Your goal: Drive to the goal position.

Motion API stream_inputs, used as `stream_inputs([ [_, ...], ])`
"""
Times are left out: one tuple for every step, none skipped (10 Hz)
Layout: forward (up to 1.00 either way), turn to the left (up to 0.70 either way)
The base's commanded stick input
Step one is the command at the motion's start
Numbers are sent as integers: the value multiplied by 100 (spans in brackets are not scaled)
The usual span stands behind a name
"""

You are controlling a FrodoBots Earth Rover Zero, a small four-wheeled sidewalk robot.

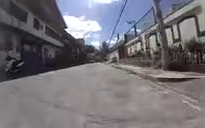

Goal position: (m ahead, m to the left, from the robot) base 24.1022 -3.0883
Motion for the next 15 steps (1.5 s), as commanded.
stream_inputs([
  [100,-40],
  [100,-40],
  [100,-40],
  [100,-40],
  [100,-40],
  [100,-21],
  [100,15],
  [100,19],
  [100,1],
  [100,0],
  [100,0],
  [100,6],
  [100,2],
  [100,0],
  [100,0],
])
